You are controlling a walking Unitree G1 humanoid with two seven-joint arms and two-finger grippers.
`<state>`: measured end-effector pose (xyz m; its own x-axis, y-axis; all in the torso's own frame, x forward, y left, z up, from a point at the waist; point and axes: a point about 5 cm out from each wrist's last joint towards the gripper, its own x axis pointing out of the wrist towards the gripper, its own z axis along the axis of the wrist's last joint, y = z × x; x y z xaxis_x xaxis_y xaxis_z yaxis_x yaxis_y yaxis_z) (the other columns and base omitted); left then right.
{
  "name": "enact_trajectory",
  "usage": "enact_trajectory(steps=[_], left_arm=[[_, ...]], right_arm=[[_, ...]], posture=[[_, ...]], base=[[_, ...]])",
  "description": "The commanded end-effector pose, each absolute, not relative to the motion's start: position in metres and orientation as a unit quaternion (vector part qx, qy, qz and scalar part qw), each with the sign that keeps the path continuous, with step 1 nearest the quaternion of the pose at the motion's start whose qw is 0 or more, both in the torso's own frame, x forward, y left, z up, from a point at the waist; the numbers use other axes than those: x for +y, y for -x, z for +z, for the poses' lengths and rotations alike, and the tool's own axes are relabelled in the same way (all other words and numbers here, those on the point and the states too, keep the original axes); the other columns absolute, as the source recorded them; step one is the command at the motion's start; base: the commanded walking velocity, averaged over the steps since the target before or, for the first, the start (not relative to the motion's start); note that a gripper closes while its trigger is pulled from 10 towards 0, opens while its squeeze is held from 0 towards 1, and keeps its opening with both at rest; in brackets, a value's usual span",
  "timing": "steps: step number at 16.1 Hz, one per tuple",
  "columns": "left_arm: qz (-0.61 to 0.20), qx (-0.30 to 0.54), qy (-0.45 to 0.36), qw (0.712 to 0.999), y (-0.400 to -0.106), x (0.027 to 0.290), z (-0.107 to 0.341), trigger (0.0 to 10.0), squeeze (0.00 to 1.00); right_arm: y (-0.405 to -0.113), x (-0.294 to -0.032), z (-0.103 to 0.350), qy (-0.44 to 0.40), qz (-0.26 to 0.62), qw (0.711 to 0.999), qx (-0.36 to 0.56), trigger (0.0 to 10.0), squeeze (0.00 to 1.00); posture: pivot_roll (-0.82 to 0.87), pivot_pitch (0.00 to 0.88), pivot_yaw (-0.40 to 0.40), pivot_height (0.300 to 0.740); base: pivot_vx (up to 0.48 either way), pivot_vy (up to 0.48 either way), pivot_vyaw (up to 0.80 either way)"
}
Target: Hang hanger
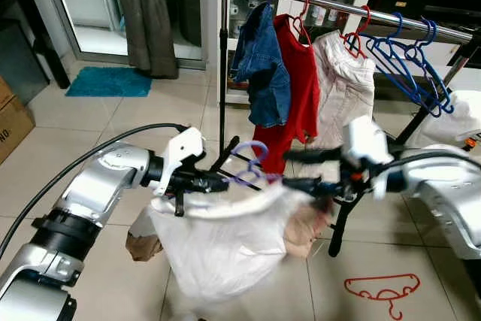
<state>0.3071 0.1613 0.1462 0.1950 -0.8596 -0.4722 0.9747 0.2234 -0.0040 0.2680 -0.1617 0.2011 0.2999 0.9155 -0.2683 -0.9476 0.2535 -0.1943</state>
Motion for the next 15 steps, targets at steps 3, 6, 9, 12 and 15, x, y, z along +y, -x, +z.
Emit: enact_trajectory(steps=[3,6,9,12,15], left_arm=[[-0.587,0.153,-0.144,0.782,-0.306,0.162,0.156,0.0,0.00],[-0.587,0.148,-0.141,0.783,-0.302,0.164,0.158,0.0,0.00],[-0.578,0.147,-0.150,0.788,-0.302,0.166,0.159,0.0,0.00],[-0.599,0.155,-0.167,0.768,-0.296,0.166,0.159,0.0,0.00],[-0.636,0.153,-0.181,0.734,-0.291,0.162,0.163,0.0,0.00]], right_arm=[[-0.274,-0.166,0.182,0.129,0.477,0.866,0.073,10.0,1.00],[-0.266,-0.147,0.160,0.118,0.446,0.882,0.096,10.0,0.00],[-0.264,-0.133,0.159,0.088,0.429,0.896,0.080,10.0,0.00],[-0.256,-0.120,0.178,0.121,0.497,0.859,0.004,10.0,0.00],[-0.248,-0.117,0.180,0.155,0.572,0.805,0.015,10.0,0.00]], posture=[[0.02,0.000,-0.035,0.740],[0.01,0.000,-0.027,0.740],[0.02,0.000,-0.028,0.740],[0.02,0.000,-0.025,0.740],[0.02,0.000,-0.024,0.740]], base=[[0.000,0.000,0.00],[0.000,0.000,0.00],[0.000,0.000,0.00],[0.000,0.000,0.00],[0.000,0.000,0.00]])
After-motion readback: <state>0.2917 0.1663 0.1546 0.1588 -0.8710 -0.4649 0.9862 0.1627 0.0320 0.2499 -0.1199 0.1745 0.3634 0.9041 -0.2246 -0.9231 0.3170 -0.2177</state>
